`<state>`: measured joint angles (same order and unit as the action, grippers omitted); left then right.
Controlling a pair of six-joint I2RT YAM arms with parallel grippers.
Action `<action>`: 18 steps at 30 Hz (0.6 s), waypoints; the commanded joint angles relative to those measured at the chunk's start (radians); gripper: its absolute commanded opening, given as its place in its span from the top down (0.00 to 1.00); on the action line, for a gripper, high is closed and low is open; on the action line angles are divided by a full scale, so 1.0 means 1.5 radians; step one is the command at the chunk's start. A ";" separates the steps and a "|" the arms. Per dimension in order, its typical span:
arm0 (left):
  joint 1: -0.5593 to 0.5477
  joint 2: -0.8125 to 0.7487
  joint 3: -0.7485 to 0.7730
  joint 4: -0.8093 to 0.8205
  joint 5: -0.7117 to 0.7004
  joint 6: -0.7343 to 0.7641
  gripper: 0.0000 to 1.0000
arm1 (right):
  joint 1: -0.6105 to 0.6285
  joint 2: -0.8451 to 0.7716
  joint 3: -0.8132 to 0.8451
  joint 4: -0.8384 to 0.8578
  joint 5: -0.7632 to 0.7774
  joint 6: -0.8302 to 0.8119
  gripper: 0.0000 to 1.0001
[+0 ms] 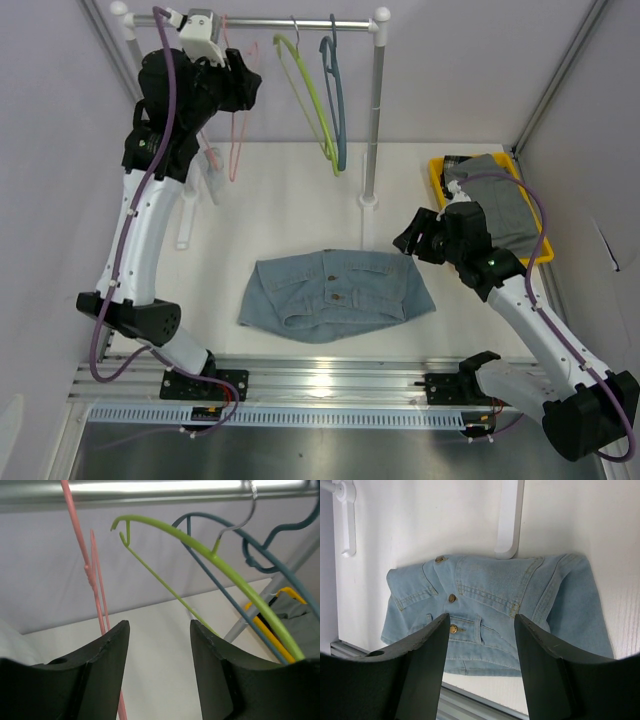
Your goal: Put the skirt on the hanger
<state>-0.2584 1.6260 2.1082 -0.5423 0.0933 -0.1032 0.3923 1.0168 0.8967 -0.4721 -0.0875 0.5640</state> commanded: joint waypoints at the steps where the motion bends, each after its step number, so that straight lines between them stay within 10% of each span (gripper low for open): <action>1: 0.005 -0.048 -0.004 0.036 0.013 0.017 0.43 | -0.001 -0.013 -0.004 0.027 -0.005 -0.004 0.40; 18: 0.005 0.065 0.058 -0.004 -0.141 0.012 0.47 | -0.002 -0.014 0.005 0.018 -0.004 -0.014 0.40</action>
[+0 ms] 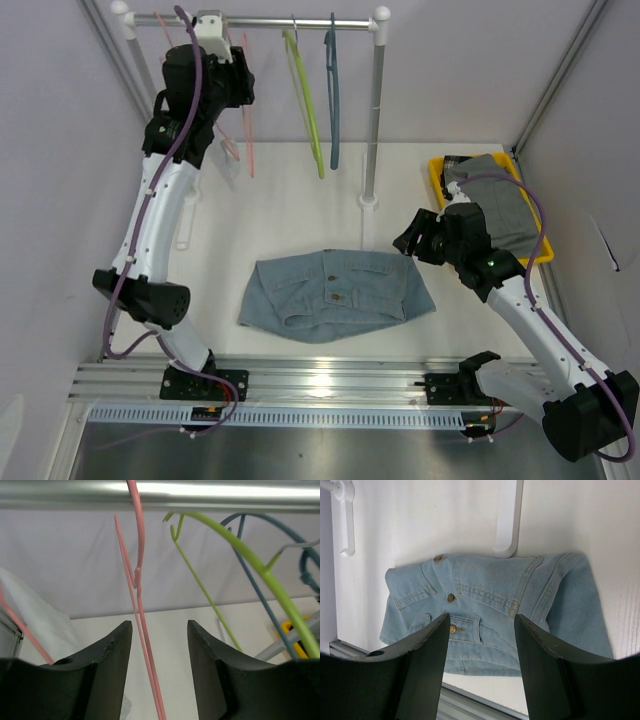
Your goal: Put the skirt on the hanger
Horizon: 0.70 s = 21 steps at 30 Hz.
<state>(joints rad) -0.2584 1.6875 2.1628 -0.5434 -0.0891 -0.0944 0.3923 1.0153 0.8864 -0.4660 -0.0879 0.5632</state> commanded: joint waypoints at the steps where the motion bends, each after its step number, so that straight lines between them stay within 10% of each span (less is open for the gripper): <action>1: 0.005 0.038 0.024 -0.003 -0.021 0.000 0.47 | -0.002 -0.013 0.011 0.014 -0.004 -0.013 0.40; 21: -0.002 0.014 0.001 -0.014 -0.072 -0.001 0.66 | -0.002 -0.004 -0.003 0.036 -0.010 -0.011 0.41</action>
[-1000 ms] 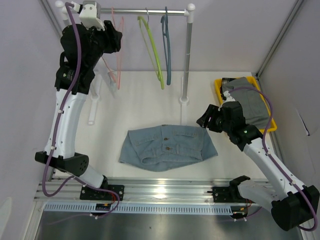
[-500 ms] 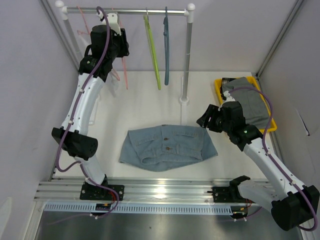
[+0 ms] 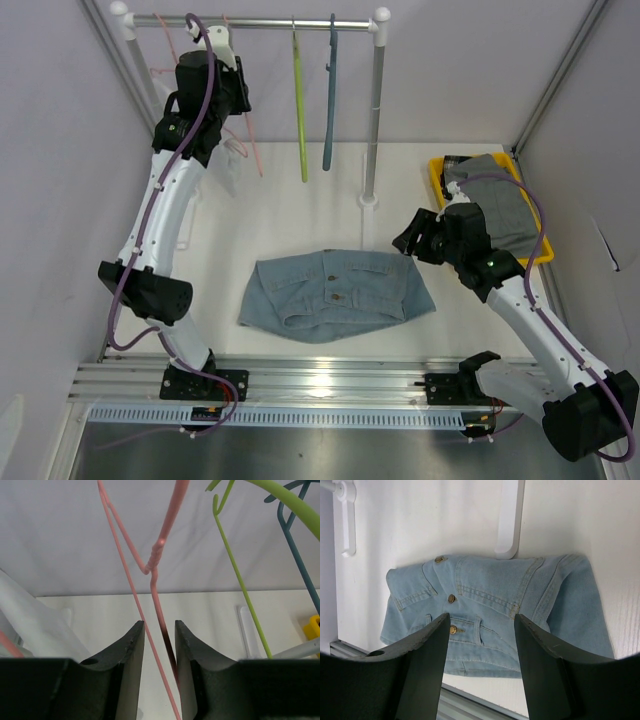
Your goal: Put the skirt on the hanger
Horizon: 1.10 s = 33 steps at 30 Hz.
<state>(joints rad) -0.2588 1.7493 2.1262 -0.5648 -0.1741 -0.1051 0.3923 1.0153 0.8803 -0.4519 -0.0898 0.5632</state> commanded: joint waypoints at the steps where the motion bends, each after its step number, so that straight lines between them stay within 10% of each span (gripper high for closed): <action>1: -0.001 -0.026 0.027 -0.001 -0.016 0.006 0.66 | -0.003 -0.002 0.001 0.027 -0.009 -0.012 0.41; 33: -0.022 0.014 0.062 -0.037 -0.047 0.016 0.70 | -0.006 -0.008 0.004 0.020 -0.010 -0.018 0.41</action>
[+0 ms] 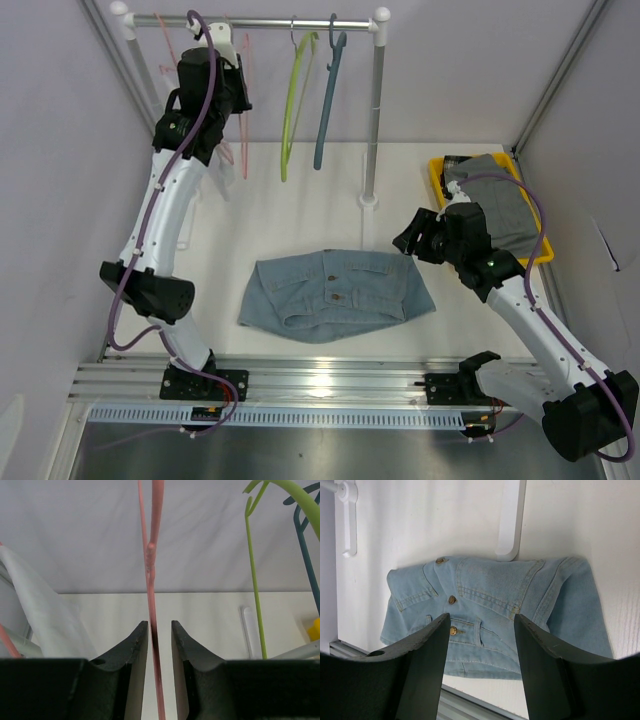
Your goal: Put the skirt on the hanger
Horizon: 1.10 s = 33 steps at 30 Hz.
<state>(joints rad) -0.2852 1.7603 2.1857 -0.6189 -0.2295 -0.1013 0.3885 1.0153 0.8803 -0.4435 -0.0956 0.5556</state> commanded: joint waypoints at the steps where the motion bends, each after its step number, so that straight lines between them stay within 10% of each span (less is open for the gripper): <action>1: -0.005 0.010 0.027 -0.001 -0.010 0.012 0.70 | -0.003 -0.009 0.005 0.014 -0.006 -0.013 0.41; 12: -0.007 0.024 0.032 -0.001 -0.020 0.012 0.75 | -0.014 -0.011 0.004 0.012 -0.013 -0.020 0.41; 15: -0.007 0.032 0.052 -0.007 -0.027 0.015 1.00 | -0.016 -0.010 0.004 0.011 -0.015 -0.021 0.41; 33: -0.009 -0.048 0.057 0.021 0.021 0.034 1.00 | -0.020 -0.018 0.002 0.017 -0.022 -0.030 0.41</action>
<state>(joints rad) -0.2924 1.7588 2.2692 -0.6388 -0.2314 -0.0704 0.3626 1.0145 0.8803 -0.4431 -0.1154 0.5365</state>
